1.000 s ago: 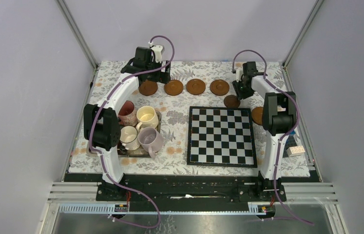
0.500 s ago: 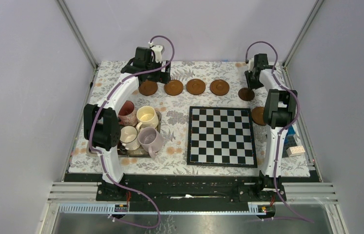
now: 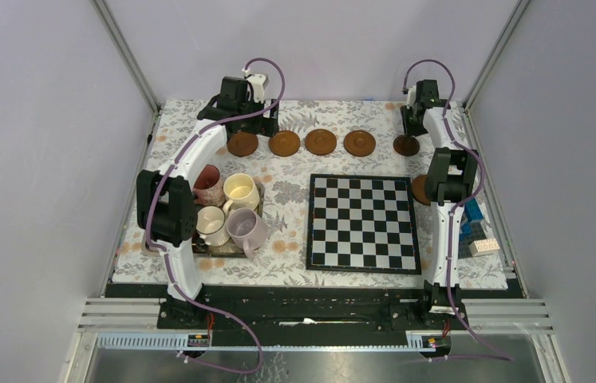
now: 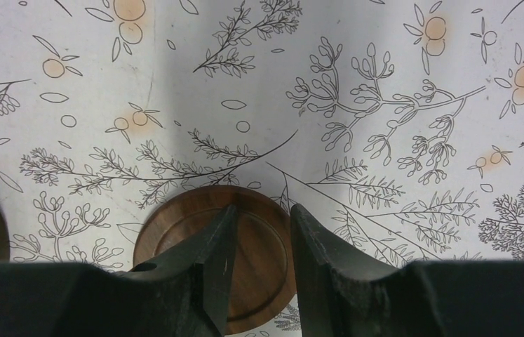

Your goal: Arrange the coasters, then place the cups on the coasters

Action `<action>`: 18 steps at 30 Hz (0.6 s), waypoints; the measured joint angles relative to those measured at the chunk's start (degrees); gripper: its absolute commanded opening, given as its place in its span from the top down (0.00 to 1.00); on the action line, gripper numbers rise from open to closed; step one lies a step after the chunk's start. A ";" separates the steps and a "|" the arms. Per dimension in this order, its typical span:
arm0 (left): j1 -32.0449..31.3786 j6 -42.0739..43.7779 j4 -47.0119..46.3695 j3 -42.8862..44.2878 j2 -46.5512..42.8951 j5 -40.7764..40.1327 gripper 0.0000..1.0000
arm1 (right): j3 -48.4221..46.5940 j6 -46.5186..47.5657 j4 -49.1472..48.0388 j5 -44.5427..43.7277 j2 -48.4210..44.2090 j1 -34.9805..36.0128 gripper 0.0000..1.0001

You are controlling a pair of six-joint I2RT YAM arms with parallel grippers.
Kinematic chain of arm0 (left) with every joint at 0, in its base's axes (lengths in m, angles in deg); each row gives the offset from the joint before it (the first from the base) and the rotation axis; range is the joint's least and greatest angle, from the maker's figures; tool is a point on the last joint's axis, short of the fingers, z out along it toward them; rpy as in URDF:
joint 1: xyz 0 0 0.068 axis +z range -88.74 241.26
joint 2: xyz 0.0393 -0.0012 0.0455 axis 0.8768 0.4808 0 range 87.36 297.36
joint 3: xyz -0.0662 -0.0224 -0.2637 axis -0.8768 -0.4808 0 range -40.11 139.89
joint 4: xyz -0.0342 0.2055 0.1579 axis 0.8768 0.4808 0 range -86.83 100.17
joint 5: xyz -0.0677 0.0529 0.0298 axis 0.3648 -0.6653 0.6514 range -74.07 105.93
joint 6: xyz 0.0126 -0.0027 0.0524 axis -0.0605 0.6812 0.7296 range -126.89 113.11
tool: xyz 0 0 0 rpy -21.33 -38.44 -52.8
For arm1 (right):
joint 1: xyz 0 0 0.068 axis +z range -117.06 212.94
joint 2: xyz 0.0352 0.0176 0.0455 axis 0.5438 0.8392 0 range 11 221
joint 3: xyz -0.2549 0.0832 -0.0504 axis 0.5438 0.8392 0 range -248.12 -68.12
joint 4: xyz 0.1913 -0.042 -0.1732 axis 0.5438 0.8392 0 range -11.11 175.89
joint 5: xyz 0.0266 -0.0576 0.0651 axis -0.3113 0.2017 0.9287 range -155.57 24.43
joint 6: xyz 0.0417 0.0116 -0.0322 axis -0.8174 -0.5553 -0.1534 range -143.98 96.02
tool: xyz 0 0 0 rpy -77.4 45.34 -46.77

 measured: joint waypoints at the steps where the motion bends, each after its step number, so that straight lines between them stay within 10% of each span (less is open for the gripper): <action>1: 0.02 0.00 0.00 0.00 0.00 0.00 0.09 | -0.13 -0.02 0.11 0.24 0.04 0.00 0.59; 18: 0.33 -0.15 0.24 -0.13 -0.09 0.15 0.09 | -0.59 0.04 6.93 3.67 -2.10 0.09 0.32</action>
